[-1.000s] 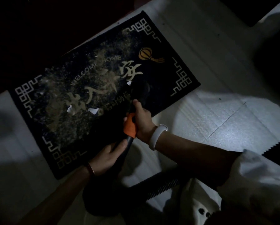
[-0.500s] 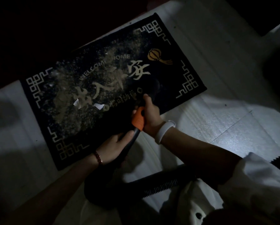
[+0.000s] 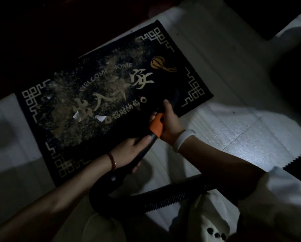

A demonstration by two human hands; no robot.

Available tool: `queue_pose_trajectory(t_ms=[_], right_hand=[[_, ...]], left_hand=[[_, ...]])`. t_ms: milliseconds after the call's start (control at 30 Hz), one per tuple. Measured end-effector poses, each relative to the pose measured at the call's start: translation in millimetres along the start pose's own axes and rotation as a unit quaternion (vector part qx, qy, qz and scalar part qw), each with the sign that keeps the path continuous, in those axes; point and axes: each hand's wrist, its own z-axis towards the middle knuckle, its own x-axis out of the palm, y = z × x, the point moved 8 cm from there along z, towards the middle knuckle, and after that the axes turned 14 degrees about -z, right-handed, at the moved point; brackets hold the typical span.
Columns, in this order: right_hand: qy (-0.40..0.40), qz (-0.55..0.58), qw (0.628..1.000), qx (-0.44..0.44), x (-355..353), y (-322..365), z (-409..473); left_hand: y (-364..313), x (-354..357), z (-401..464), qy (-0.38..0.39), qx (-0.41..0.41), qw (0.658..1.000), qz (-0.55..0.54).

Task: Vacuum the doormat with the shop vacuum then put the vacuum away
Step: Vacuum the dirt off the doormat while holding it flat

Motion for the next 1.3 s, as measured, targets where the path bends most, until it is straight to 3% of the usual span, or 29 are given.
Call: queue_pose_trajectory(t_ms=[100, 200, 433, 533, 733, 867, 1000, 1167, 1300], right_hand=[[-0.007, -0.063, 0.998, 0.013, 29.8, -18.8, -3.7], [0.0, -0.092, 0.996, 0.004, 38.9, -20.7, -7.8], [-0.124, -0.05, 0.989, -0.066, -29.4, 16.4, -18.7], [-0.082, -0.05, 0.995, -0.041, -18.4, 11.4, -16.7], [0.008, -0.143, 0.99, -0.011, 53.9, -9.8, -10.1], [0.012, -0.136, 0.989, -0.049, 54.0, 17.6, 1.7], [-0.002, -0.086, 0.994, -0.071, 33.7, 67.7, 27.5], [0.001, -0.096, 0.989, -0.116, 52.9, 119.0, 44.7], [0.016, -0.162, 0.981, -0.11, 68.4, 115.7, 49.9]], left_hand=[[15.5, -33.3, -13.9, -0.077, 0.015, 0.997, 0.014], [18.4, -38.9, -21.3, -0.094, 0.037, 0.995, 0.001], [-6.4, 5.6, 2.0, 0.025, 0.03, 0.999, 0.016], [-2.9, 3.5, -0.3, 0.01, 0.025, 1.0, 0.013], [15.0, -52.3, -23.1, -0.149, 0.059, 0.987, 0.009], [-4.2, -42.0, -10.2, -0.089, 0.059, 0.992, -0.064], [-43.6, -26.1, 15.8, 0.01, 0.09, 0.996, 0.002], [-83.0, -36.8, 41.2, -0.063, 0.159, 0.982, 0.083], [-108.7, -50.2, 62.3, -0.127, 0.193, 0.967, 0.109]])
